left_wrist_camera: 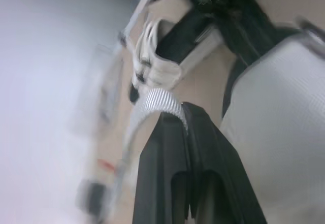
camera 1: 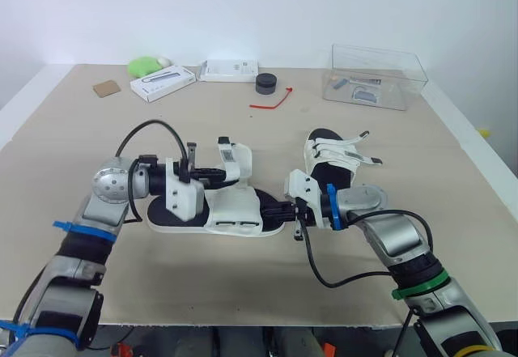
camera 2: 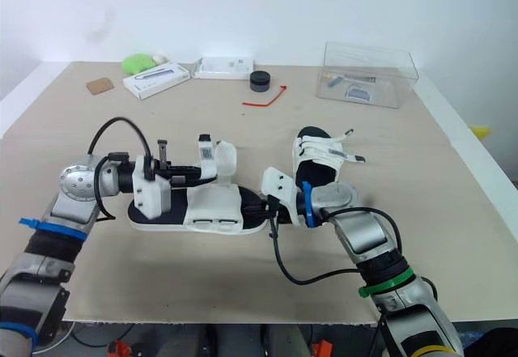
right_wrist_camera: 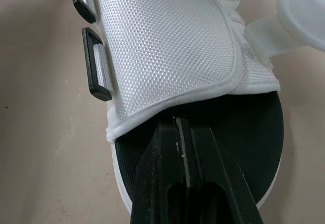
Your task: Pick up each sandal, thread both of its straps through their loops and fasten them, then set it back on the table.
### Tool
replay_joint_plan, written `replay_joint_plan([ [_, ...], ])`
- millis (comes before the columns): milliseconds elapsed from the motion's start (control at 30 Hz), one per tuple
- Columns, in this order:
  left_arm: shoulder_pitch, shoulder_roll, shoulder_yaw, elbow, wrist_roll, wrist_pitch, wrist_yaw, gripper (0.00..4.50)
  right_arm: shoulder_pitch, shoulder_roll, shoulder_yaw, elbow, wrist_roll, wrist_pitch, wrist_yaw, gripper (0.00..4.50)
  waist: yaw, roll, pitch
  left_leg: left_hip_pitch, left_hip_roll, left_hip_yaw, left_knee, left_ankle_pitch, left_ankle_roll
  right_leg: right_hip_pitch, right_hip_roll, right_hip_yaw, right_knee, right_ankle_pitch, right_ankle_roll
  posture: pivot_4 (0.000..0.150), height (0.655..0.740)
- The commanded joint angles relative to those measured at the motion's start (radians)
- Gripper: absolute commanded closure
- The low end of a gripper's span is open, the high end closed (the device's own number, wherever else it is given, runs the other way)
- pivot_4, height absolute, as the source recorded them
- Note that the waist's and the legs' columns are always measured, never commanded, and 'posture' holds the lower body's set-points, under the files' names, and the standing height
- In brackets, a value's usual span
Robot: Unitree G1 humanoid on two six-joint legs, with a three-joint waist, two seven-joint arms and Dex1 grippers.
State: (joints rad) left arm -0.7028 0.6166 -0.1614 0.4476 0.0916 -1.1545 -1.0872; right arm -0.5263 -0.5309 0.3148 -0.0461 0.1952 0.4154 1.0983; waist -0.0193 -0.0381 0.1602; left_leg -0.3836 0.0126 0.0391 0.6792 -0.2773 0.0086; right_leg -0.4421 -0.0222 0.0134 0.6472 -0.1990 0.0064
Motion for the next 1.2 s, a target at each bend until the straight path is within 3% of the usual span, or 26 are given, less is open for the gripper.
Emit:
replay_joint_plan([
  [33, -0.043, 0.032, -0.047, 0.109, 0.126, -0.264, 0.071, 4.48, -0.012, -0.006, -0.004, -0.020, -0.001, -0.014, 0.010, 4.50, -0.001, 0.000, 0.000, 0.000, 0.000, 0.000, 0.000, 0.000, 0.000, 0.000, 0.000, 0.000, 0.000, 0.000, 0.001, 0.150, 0.7400],
  [267, -0.112, 0.023, 0.000, 0.205, 0.342, -0.454, 0.216, 4.48, -0.008, -0.009, -0.003, -0.029, -0.004, -0.011, 0.015, 4.50, 0.000, 0.000, 0.000, -0.001, 0.000, 0.001, 0.001, -0.001, 0.001, 0.000, 0.000, -0.004, -0.001, 0.001, 0.001, 0.150, 0.7400],
  [633, -0.149, 0.009, 0.181, 0.129, 0.719, -0.460, 0.544, 4.48, -0.020, -0.008, 0.006, -0.019, -0.009, -0.020, 0.031, 4.50, -0.001, 0.000, 0.000, -0.001, 0.000, 0.001, 0.003, -0.001, 0.001, 0.000, 0.000, -0.006, 0.000, 0.001, 0.002, 0.150, 0.7400],
  [867, -0.159, 0.028, 0.184, 0.108, 0.896, -0.410, 0.778, 4.48, -0.028, -0.008, 0.010, -0.009, -0.013, -0.025, 0.039, 4.50, -0.001, 0.000, 0.000, -0.001, 0.001, 0.001, 0.004, -0.001, 0.001, 0.000, -0.001, -0.008, 0.000, 0.002, 0.001, 0.150, 0.7400],
  [1067, -0.177, 0.073, 0.097, 0.154, 0.868, -0.382, 0.891, 4.48, -0.033, -0.006, 0.011, -0.003, -0.018, -0.029, 0.044, 4.50, -0.001, 0.000, 0.000, -0.001, 0.001, 0.001, 0.004, -0.001, 0.001, 0.000, -0.003, -0.009, 0.000, 0.003, 0.000, 0.150, 0.7400],
  [1200, -0.187, 0.134, -0.087, 0.264, 0.639, -0.354, 0.813, 4.48, -0.039, -0.005, 0.014, 0.007, -0.020, -0.035, 0.046, 4.50, -0.002, 0.000, 0.000, -0.001, 0.002, 0.001, 0.006, -0.001, 0.001, 0.000, -0.003, -0.010, 0.001, 0.003, 0.000, 0.150, 0.7400],
])
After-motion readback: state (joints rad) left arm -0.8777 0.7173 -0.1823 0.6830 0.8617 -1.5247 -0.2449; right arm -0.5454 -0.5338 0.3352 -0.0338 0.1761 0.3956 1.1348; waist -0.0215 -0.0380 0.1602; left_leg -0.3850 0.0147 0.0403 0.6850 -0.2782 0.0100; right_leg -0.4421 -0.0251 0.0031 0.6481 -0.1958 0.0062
